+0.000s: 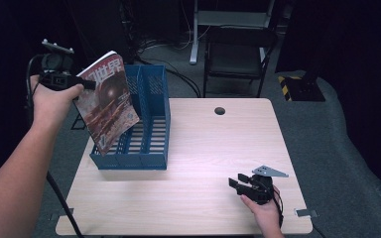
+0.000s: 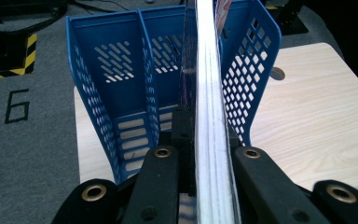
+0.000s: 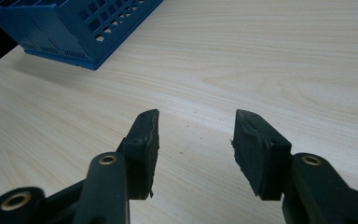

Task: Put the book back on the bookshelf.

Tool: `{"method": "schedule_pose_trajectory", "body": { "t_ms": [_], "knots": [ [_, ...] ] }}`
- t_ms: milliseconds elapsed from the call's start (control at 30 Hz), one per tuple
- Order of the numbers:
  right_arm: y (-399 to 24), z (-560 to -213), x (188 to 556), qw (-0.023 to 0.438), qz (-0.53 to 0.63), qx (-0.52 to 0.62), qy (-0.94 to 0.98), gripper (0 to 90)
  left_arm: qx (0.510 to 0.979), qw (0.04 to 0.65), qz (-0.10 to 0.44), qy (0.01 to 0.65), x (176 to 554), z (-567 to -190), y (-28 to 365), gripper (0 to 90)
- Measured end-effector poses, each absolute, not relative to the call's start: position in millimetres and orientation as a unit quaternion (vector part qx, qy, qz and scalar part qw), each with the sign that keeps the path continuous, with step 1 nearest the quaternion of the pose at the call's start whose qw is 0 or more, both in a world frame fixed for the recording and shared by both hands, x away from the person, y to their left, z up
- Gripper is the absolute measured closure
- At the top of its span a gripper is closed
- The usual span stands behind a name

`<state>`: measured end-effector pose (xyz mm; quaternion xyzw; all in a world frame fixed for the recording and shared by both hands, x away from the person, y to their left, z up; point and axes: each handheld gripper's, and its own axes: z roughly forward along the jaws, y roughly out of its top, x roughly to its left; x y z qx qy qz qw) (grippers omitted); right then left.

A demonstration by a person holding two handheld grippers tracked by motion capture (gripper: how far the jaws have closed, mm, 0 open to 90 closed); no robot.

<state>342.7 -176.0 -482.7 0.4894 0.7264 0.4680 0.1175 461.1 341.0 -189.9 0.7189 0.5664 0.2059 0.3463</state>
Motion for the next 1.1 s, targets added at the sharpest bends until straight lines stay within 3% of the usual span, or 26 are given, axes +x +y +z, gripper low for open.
{"method": "schedule_pose_trajectory", "body": {
  "t_ms": [1100],
  "knots": [
    [-175, -482, 343, 0.121, 0.468, 0.487, 0.728, 50.2, 0.687, 0.365, 0.216, 0.591, 492, -215, 324, 83.9]
  ]
}}
